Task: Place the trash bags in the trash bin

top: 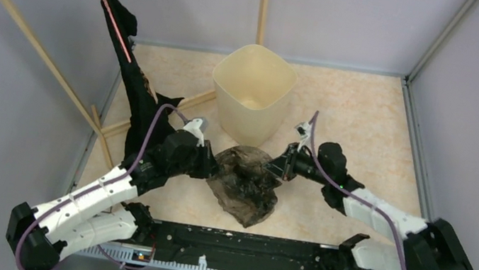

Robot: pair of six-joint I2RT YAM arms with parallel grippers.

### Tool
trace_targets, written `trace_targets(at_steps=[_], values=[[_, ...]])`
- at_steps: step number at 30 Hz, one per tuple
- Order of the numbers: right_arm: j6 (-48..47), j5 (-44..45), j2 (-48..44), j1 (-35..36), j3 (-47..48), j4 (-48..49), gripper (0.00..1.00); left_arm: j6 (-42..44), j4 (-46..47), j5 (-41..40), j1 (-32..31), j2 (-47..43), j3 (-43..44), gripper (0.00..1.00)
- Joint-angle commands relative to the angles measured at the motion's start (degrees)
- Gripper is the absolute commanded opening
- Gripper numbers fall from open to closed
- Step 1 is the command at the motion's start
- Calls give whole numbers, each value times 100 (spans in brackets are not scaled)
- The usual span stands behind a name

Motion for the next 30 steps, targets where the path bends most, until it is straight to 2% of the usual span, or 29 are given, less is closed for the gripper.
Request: trace_targets(at_steps=[1,3,4,5,10,13,20,26,30], values=[[1000,2137,-1544,-21,-274,-1570,0,-14,324,321,-5,-121,237,48],[1563,2389,-2074,-36,-483,-1847,0,-341,362,298,-2,-227,48,83],[1932,2408,-2276,-41,-606,-1845,0,-505,451,385,-10,-265,-100,95],[2205,2437,-2469,-43,-742,-1853,0,-664,628,547,-9,-282,-270,98],[2782,2988,-3218,-41,-1038,-2402,0,-1514,2174,1586,-40,-248,-1380,98],[2771,3165,-3439,-37,-949,-2667,0,-1975,3396,1705,-342,-160,-1856,98],[2582,2950,-3591,-36,-814,-2795,0,-1907,3021,172,-1107,836,-1268,97],[2508,2795,-3831,-41,-867,-2871,0,-1979,3208,-700,-1131,1436,-1132,82],[2324,2896,-4079,-40,-778,-3323,0,-1997,3172,-824,-1123,1840,-937,71]])
